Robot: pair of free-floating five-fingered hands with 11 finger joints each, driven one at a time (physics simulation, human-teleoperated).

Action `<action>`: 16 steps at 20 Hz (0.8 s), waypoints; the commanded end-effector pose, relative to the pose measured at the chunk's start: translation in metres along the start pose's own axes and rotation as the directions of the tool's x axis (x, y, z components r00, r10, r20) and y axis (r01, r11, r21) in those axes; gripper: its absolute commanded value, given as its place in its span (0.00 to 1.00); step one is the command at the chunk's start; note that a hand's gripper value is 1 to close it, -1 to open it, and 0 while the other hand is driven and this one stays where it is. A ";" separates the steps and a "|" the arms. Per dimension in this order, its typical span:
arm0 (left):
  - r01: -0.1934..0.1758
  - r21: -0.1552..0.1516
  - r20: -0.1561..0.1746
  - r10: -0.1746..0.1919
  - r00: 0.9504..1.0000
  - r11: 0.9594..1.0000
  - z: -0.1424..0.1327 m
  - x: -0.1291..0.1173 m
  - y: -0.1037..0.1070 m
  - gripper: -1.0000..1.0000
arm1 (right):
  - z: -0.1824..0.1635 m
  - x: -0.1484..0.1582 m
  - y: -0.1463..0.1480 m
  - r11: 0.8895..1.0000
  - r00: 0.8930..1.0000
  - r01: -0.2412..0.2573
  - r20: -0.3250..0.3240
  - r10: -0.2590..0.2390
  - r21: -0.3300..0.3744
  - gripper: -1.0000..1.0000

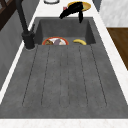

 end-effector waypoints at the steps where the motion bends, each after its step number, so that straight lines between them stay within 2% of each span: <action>1: 0.000 0.000 0.000 0.000 1.000 1.000 0.000 0.000 0.000 0.50 | 0.010 -0.010 0.000 0.999 0.998 0.035 -0.049 -0.034 0.003 0.00; 10: 0.000 0.000 0.000 0.000 1.000 1.000 0.000 0.000 0.000 0.50 | 0.031 -0.021 0.008 0.998 0.988 0.065 -0.140 -0.064 0.008 0.00; 12: 0.000 0.000 0.000 0.000 1.000 1.000 0.000 0.000 0.000 0.50 | 0.034 -0.023 0.009 0.997 0.989 0.080 -0.130 -0.077 0.017 0.00; 14: 0.000 0.000 0.000 0.000 1.000 1.000 0.000 0.000 0.000 0.50 | 0.034 -0.027 0.009 0.996 0.992 0.090 -0.088 -0.087 0.030 0.00; 16: 0.000 0.000 0.000 0.000 1.000 1.000 0.000 0.000 0.000 0.50 | 0.033 -0.029 0.009 0.992 0.991 0.117 -0.077 -0.113 0.047 0.00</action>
